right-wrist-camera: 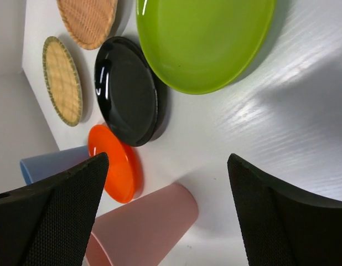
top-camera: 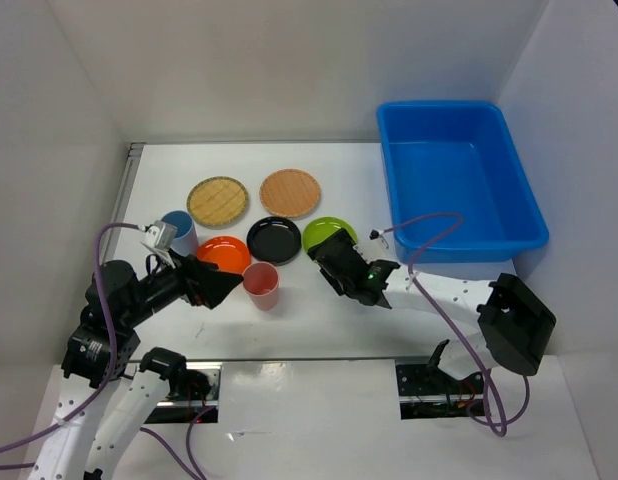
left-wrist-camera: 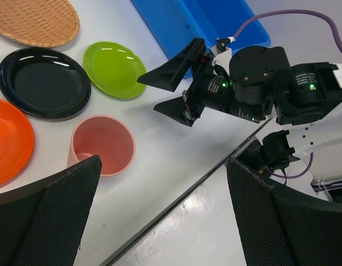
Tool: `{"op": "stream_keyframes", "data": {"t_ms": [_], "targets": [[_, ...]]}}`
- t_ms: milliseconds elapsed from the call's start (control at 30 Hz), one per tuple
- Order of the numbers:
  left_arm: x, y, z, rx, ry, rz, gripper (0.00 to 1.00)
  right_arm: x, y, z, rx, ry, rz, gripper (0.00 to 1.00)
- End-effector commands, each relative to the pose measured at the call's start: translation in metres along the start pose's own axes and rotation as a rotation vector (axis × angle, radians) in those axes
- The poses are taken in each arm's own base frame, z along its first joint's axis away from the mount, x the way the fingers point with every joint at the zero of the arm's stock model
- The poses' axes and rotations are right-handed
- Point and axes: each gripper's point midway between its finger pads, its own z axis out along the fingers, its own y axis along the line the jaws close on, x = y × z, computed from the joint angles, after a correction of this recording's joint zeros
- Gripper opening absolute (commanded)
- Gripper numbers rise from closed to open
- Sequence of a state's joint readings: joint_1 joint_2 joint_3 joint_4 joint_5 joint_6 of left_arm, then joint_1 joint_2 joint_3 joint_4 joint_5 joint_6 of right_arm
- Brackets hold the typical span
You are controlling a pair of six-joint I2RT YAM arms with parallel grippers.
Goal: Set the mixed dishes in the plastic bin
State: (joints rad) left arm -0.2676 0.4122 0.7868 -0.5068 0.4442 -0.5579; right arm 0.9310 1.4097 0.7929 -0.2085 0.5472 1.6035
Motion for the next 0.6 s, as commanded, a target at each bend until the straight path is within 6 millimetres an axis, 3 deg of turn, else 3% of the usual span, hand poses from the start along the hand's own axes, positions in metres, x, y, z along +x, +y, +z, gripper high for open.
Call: {"op": "stream_keyframes", "data": {"t_ms": [0, 167, 300, 500, 567], "targets": [[-0.005, -0.013, -0.003, 0.062, -0.025, 0.009, 1.0, -0.018, -0.007, -0.009, 0.04, -0.101, -0.021, 0.93], [-0.001, -0.015, -0.002, 0.083, -0.019, -0.006, 1.0, -0.008, -0.024, -0.006, 0.024, -0.077, 0.057, 0.97], [0.001, -0.018, -0.003, 0.105, -0.015, -0.011, 1.0, -0.005, -0.025, -0.006, -0.011, -0.104, 0.171, 0.97], [0.002, -0.018, -0.002, 0.11, -0.022, -0.024, 1.0, 0.005, -0.038, 0.003, 0.005, -0.148, 0.283, 0.83], [0.002, -0.02, -0.002, 0.123, -0.024, -0.019, 1.0, 0.009, -0.031, 0.006, -0.001, -0.153, 0.325, 0.8]]}}
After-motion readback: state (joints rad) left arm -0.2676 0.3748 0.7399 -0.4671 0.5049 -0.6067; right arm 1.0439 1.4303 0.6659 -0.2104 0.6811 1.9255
